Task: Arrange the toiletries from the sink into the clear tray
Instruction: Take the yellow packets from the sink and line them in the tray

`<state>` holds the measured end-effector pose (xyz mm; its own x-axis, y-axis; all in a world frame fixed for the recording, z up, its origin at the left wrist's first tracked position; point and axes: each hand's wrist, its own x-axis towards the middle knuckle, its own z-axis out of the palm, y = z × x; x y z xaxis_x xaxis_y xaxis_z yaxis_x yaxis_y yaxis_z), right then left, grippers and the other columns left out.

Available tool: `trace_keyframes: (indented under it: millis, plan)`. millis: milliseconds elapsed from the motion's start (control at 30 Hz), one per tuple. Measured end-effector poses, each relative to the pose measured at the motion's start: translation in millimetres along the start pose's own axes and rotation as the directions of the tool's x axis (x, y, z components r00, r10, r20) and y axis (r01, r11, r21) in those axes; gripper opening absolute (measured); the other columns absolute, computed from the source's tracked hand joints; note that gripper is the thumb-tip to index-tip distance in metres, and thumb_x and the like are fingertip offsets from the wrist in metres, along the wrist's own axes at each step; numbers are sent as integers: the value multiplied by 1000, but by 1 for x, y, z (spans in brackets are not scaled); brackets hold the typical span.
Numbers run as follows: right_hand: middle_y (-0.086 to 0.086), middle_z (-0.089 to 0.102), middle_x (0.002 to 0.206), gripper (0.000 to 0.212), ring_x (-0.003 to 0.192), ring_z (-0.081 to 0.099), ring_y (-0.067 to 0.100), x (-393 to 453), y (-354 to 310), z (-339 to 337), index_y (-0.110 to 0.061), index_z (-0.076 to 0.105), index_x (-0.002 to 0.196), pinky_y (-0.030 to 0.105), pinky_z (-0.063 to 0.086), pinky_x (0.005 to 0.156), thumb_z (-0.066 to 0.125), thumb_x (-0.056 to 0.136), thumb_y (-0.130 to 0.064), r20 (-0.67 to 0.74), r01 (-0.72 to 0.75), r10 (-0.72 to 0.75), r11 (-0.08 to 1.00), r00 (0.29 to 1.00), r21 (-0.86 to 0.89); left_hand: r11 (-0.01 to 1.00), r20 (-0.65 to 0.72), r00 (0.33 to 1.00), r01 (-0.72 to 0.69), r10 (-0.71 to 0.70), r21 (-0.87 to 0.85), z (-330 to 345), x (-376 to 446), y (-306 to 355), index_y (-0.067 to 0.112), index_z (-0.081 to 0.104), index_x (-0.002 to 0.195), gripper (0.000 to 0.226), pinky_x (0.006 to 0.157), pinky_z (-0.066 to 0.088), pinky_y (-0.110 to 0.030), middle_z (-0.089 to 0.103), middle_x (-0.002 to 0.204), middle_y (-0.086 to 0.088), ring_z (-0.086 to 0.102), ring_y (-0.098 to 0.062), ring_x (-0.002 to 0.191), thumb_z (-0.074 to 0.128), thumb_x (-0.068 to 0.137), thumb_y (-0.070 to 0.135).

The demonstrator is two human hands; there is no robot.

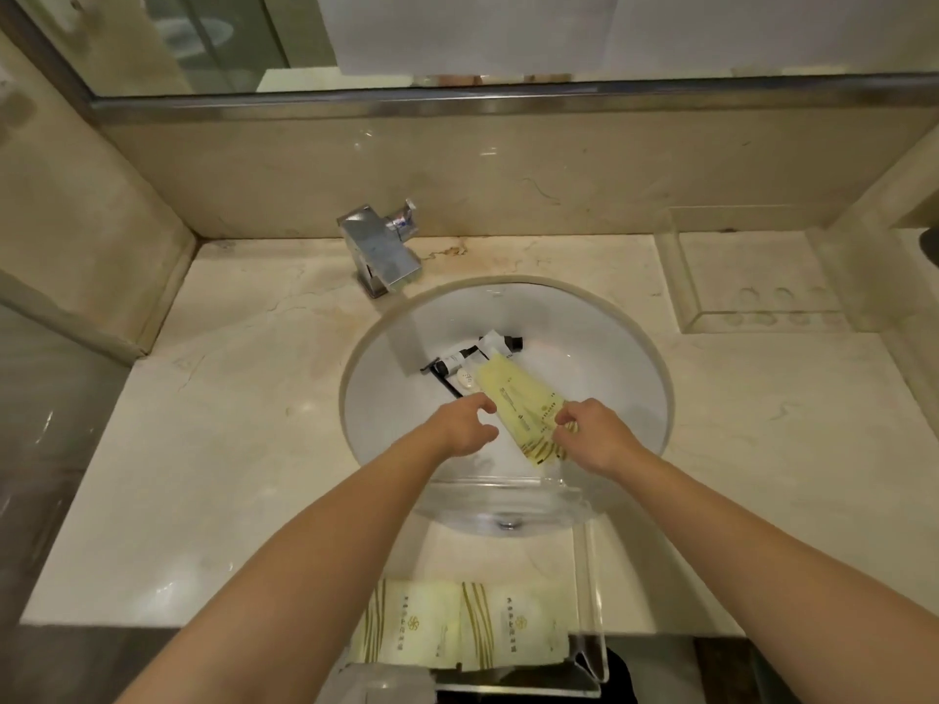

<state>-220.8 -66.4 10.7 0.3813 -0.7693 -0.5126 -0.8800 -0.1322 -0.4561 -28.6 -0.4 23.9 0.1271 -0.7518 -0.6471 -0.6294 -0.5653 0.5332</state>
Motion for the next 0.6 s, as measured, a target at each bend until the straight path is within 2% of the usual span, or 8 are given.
trace_keyframes:
  millis: [67,167,233,300,367,500,600]
  plan:
    - [12,52,129,39,116,52,31,14,7,3,-14,60,124,39,47,96,54,89,-29,57,0,3,998,998,-58,1000,32,999,16,-16,-5,6,12,9,23,46,138,44,101,40,-31,46,145,-7,51,-24,125,54,94,25]
    - [10,53,125,39,114,52,33,32,14,8,-14,62,121,38,48,93,52,87,-30,142,9,7,994,990,-113,999,53,998,36,-35,-21,15,30,20,22,45,140,46,104,40,-34,43,148,-6,46,-27,131,53,94,25]
    - [11,53,123,39,110,52,33,43,15,12,-15,63,118,38,49,90,49,87,-32,186,23,4,989,983,-144,997,72,996,64,-62,-30,21,42,25,23,43,142,49,98,44,-34,46,146,-9,49,-30,128,54,94,27]
    - [10,47,129,42,115,47,32,51,16,15,-17,58,127,40,45,96,48,89,-34,212,22,12,987,977,-157,992,99,990,111,-105,-59,27,54,30,24,39,145,53,89,47,-33,45,146,-11,49,-31,127,54,95,27]
    - [9,40,138,46,123,40,32,57,17,18,-19,51,135,41,40,103,47,92,-35,235,24,16,986,972,-166,984,124,981,159,-148,-79,32,65,34,25,35,147,56,88,49,-34,39,150,-9,48,-30,127,53,95,26]
    - [8,36,140,45,126,35,30,65,24,23,-19,51,135,39,38,104,47,93,-35,231,52,-11,983,973,-174,974,158,968,210,-196,-79,42,81,41,24,31,149,58,93,50,-40,33,154,-7,47,-30,128,53,95,23]
    - [8,41,132,38,121,38,28,69,26,22,-18,57,127,38,40,100,50,92,-30,173,53,-22,984,985,-172,965,119,967,239,-226,-109,48,90,44,20,37,144,52,88,51,-38,40,147,-9,52,-29,119,54,94,20]
